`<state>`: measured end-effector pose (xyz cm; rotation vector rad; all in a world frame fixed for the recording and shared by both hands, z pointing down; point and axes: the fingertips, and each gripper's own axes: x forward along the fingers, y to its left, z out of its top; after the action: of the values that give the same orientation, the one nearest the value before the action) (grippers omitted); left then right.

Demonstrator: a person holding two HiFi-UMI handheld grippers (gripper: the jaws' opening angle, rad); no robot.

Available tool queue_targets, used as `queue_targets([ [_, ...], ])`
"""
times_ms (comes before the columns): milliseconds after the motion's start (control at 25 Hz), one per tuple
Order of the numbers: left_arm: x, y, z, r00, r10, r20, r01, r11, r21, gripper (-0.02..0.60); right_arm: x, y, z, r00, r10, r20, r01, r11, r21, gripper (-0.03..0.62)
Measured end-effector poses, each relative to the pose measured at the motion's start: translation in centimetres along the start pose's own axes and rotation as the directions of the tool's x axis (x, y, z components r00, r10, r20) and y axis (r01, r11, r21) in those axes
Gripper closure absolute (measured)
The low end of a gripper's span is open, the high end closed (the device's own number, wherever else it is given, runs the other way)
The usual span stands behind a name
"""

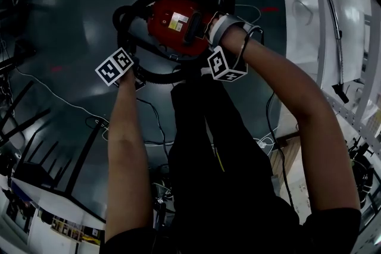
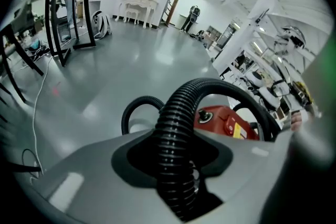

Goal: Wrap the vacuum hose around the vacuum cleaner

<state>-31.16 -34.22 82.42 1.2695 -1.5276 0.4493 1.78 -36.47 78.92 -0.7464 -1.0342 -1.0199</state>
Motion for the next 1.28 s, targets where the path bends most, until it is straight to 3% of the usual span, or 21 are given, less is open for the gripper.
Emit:
queue_targets([
  [280,2.3,1.1,-1.2,1.0,0.029,-0.003,-0.029,1.0,0.006,0.419,1.1,-1.3,0.1,0.997,-0.038,0.061,0.04,0.999,-0.027,0.418],
  [600,4.4,2.6,-2.5,0.998,0.055,-0.002,-0.055,0.996,0.069,0.423,2.2,-3.9,1.7,0.982,-0.141,0.124,0.151,0.986,-0.076,0.417],
  [760,5.5,3.1,-2.9,0.999,0.046,-0.011,-0.045,0.996,0.072,0.425,2.8,-4.0,2.3,0.976,-0.157,0.151,0.173,0.981,-0.093,0.416],
  [1040,6.7,3.7,-3.2,0.992,0.111,-0.058,-0.105,0.989,0.101,0.426,2.5,-3.9,2.4,0.965,-0.158,0.21,0.181,0.979,-0.094,0.418],
  [1200,7.1,4.0,-2.3,0.981,0.187,-0.046,-0.176,0.968,0.178,0.339,2.3,-4.0,2.3,0.963,-0.14,0.232,0.161,0.984,-0.076,0.421],
  [1280,7.5,3.8,-2.1,0.981,0.191,-0.038,-0.178,0.961,0.213,0.293,2.5,-4.0,2.5,0.959,-0.129,0.251,0.149,0.987,-0.065,0.424],
])
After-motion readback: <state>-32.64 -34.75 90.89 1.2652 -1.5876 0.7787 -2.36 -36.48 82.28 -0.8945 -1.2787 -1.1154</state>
